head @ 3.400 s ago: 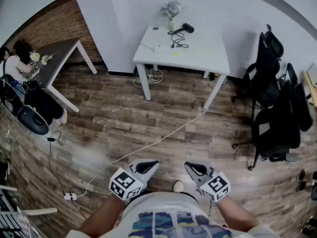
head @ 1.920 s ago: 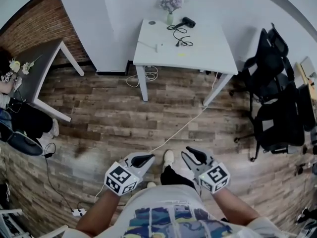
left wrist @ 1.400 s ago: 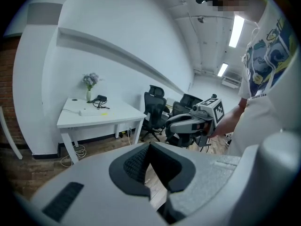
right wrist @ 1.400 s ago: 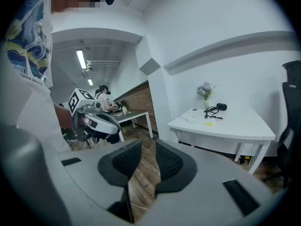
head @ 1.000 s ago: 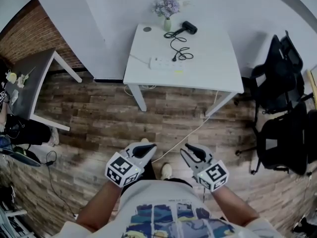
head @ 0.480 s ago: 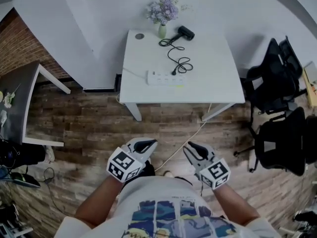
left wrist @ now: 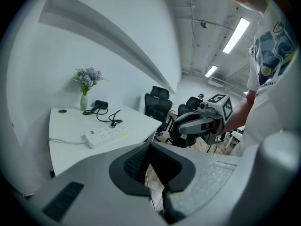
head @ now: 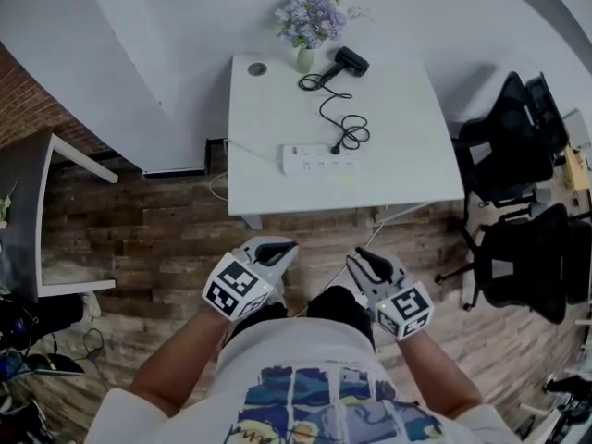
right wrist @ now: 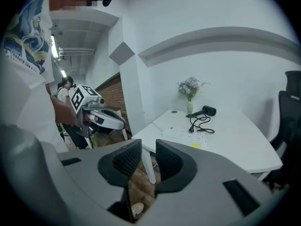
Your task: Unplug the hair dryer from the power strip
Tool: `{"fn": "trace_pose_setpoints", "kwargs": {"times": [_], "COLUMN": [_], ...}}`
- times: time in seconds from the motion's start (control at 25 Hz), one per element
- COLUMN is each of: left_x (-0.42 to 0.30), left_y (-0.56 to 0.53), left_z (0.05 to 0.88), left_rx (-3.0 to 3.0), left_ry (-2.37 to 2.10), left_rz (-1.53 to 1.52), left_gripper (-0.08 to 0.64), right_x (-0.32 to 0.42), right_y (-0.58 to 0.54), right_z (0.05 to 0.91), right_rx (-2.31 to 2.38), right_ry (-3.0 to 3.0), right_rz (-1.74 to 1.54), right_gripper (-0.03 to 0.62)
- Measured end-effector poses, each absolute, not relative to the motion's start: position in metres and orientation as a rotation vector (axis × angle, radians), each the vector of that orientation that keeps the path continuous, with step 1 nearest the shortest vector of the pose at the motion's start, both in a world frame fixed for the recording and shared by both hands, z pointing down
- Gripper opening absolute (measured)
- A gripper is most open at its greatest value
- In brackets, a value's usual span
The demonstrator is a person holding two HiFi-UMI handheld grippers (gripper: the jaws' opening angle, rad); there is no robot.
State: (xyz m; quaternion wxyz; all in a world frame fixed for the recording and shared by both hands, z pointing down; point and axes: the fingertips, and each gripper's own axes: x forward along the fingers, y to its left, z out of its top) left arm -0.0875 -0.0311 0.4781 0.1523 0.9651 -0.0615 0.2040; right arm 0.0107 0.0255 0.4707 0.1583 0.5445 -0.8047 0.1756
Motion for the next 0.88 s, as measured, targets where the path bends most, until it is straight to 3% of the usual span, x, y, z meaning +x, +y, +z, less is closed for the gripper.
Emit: {"fn": "trace_pose_setpoints", "kwargs": {"times": [0.88], "left_x": [0.009], "left_y": [-0.167], "left_z": [0.542], "left_rx": [2.668], "left_ry": [-0.296], "left_rz": [0.772], "left_gripper": [0.002], "right_x": [0.115], "right_y": [-0.159], "right_z": [0.541], "right_rx": [1.339], "right_ry": [-2.352], "right_rz": [0.578], "right_gripper": [0.141]}}
